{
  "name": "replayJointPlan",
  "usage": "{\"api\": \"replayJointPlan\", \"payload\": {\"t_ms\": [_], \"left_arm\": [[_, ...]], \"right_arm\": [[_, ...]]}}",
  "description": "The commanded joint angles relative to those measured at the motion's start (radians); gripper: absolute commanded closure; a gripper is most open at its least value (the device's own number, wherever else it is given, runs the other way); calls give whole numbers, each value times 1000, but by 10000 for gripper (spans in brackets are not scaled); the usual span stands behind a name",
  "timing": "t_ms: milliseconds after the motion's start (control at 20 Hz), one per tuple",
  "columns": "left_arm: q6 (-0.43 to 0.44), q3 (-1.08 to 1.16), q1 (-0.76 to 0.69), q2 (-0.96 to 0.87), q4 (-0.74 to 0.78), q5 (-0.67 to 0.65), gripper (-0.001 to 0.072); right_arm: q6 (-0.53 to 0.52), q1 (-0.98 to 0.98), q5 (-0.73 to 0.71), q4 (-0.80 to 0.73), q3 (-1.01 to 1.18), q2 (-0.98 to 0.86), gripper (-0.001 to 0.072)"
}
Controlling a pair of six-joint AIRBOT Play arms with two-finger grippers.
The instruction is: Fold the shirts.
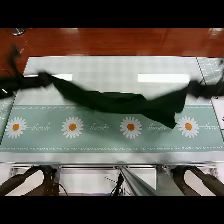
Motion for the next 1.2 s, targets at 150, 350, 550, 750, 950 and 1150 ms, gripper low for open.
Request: {"api": "replayJointPlan", "payload": {"t_ms": [150,350,550,750,950,1150], "left_arm": [[-335,658,36,149,268,58,692],[-444,898,66,290,557,43,691],[-469,929,66,504,845,80,691],[-469,919,60,643,1053,-22,691],[-466,768,23,684,1059,-79,691],[-469,457,19,655,991,-92,691]], "right_arm": [[151,95,71,-153,835,58,687],[188,96,80,-241,921,255,687],[191,95,199,-292,921,409,687],[245,95,386,-377,921,452,686],[262,95,477,-411,860,450,687],[244,96,459,-353,621,450,687]]}}
